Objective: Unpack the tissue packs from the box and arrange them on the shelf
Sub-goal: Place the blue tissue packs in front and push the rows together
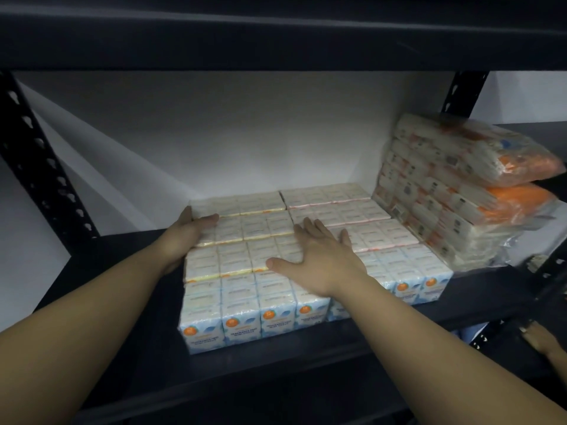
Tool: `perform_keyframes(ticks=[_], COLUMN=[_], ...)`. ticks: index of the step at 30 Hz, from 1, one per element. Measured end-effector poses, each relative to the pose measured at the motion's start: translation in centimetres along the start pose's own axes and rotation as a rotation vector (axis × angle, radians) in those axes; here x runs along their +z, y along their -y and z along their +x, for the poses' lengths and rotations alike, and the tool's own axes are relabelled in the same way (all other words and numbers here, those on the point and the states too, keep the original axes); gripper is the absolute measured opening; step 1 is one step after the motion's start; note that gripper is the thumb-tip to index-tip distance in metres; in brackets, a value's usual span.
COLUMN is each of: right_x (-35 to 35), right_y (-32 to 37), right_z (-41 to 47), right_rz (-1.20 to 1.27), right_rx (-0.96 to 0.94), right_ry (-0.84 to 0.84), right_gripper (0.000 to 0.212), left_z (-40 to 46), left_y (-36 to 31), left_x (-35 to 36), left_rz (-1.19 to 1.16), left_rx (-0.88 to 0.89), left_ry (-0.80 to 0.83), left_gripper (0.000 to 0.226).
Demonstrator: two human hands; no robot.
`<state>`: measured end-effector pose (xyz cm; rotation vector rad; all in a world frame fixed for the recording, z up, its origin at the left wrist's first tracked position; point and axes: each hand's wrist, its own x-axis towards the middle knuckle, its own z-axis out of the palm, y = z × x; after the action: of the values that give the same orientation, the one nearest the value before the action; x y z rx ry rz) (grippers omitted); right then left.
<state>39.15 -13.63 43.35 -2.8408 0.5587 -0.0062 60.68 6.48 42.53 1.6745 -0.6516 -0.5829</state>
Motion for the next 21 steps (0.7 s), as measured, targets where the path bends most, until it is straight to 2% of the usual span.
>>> perform_keyframes(ticks=[2, 5, 7, 8, 11, 15, 21], right_x=[0.0, 0.0, -0.1, -0.1, -0.1, -0.1, 0.0], right_y=[0.0, 0.0, 0.1, 0.1, 0.1, 0.1, -0.4], right_z=[0.0, 0.0, 0.0, 0.0, 0.0, -0.1, 0.0], right_rz=[-0.002, 0.002, 0.000, -0.002, -0.003, 0.051, 0.172], right_rx=[0.001, 0.004, 0.006, 0.007, 0.009, 0.014, 0.002], right_ry=[-0.003, -0.006, -0.005, -0.004, -0.011, -0.038, -0.127], right_gripper=[0.115, 0.115, 0.116, 0.116, 0.117, 0.119, 0.116], left_z=[0.3, 0.5, 0.4, 0.2, -0.1, -0.7, -3.1], left_y=[-0.2, -0.6, -1.0, -1.4, -1.6, -1.3, -0.5], left_x=[0.2, 1.1, 2.0, 2.3, 2.3, 1.4, 0.3], left_rz=[-0.029, -0.032, -0.022, -0.028, -0.089, -0.146, -0.189], left_rx=[-0.010, -0.041, -0.058, -0.065, -0.084, -0.070, -0.050], left_ry=[-0.022, -0.017, -0.037, -0.046, -0.050, -0.042, -0.105], left_gripper=[0.045, 0.051, 0.014, 0.007, 0.006, 0.043, 0.055])
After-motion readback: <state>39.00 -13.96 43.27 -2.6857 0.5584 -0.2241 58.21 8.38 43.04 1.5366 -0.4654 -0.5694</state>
